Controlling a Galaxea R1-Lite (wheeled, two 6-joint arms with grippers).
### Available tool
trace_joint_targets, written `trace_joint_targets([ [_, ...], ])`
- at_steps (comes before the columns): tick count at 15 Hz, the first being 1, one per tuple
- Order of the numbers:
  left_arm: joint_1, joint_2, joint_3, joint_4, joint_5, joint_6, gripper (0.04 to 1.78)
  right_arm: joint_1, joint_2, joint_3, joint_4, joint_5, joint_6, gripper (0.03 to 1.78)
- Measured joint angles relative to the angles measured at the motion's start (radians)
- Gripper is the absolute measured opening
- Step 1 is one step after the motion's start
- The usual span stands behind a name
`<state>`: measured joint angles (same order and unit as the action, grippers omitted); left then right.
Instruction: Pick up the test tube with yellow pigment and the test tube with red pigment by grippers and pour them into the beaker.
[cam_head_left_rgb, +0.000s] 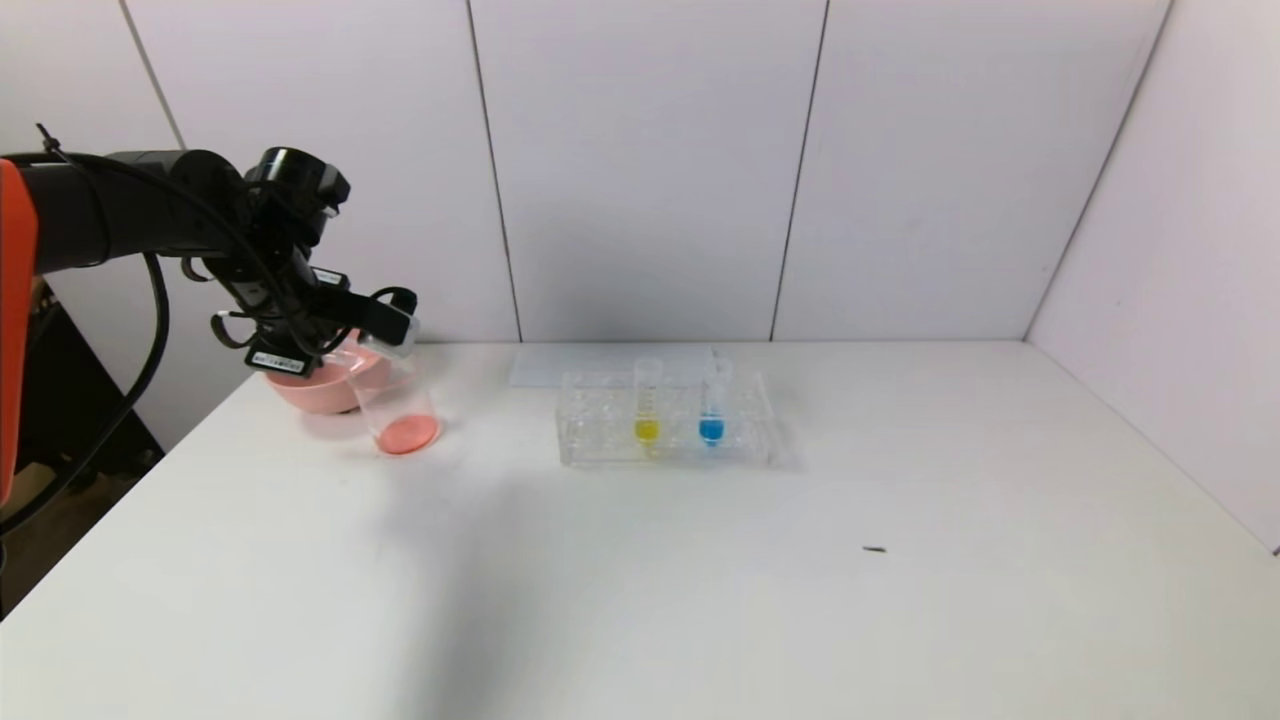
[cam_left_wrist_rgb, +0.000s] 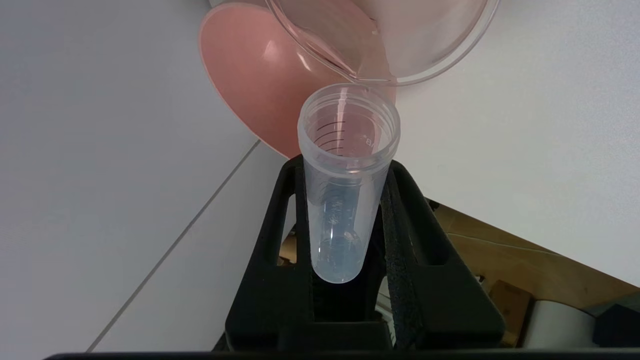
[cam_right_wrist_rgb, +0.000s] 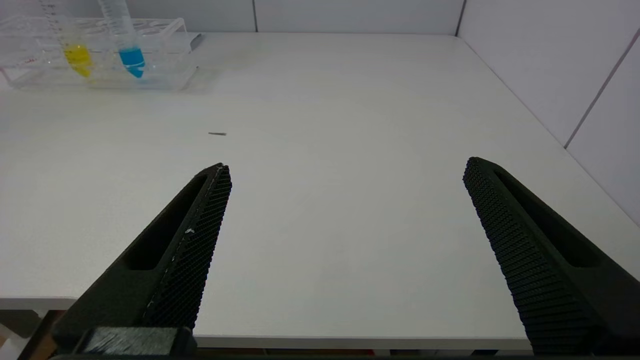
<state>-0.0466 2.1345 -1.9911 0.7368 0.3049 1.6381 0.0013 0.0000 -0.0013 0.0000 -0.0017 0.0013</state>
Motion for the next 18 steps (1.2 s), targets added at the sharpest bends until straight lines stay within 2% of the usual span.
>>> trace_joint_targets([
  [18, -0.010, 0.002, 0.000, -0.002, 0.024, 0.002, 0.43, 0.000, 0.000, 0.000, 0.000, 0.000, 0.000, 1.70],
])
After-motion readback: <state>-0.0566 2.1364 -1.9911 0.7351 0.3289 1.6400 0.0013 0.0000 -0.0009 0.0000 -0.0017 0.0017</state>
